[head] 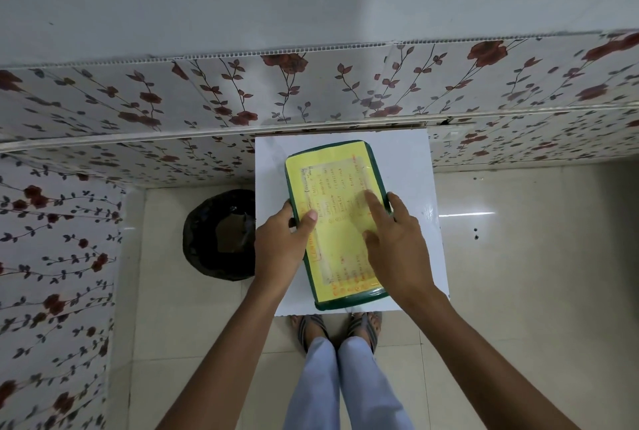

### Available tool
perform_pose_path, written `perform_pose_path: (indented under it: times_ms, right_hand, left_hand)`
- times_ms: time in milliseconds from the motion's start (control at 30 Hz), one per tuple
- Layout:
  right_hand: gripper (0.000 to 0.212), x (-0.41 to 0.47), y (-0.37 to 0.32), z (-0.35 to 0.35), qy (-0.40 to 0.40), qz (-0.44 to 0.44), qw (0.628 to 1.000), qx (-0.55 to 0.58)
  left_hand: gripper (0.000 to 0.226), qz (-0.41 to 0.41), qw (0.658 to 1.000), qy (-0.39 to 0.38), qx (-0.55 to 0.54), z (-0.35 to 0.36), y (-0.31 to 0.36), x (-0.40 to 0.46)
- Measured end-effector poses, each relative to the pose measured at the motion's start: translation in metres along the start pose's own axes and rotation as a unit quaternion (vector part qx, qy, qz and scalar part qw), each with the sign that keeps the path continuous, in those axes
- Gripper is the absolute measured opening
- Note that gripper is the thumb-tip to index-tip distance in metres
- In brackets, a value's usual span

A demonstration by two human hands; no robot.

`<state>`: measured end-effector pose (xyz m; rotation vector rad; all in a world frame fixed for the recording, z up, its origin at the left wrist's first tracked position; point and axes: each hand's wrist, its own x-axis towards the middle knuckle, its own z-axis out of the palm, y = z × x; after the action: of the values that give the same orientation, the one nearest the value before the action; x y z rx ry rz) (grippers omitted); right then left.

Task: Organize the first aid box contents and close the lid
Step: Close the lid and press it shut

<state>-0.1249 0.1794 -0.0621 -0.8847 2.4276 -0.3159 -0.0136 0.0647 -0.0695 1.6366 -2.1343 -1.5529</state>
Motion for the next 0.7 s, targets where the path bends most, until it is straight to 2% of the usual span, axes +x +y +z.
perform_pose_path:
  times_ms: [233,467,700]
  right_hand:
    - [0.056,0.003,0.009,0.003,0.028,-0.011,0.999,0.027]
    - [0.054,0.011,0.003,-0.001,0.039,-0.013,0.999,0.029]
    - [0.055,0.017,-0.003,-0.004,0.029,-0.010,1.000,-0.005]
  left_hand:
    - [0.026,0.013,0.999,0.030,0.020,0.003,-0.001,-0.003]
    - [0.018,-0.025,0.999,0.026,-0.036,0.000,-0.002,0.005]
    - [0.024,-0.021,0.999,0.015,-0.023,0.000,0.000,0.013]
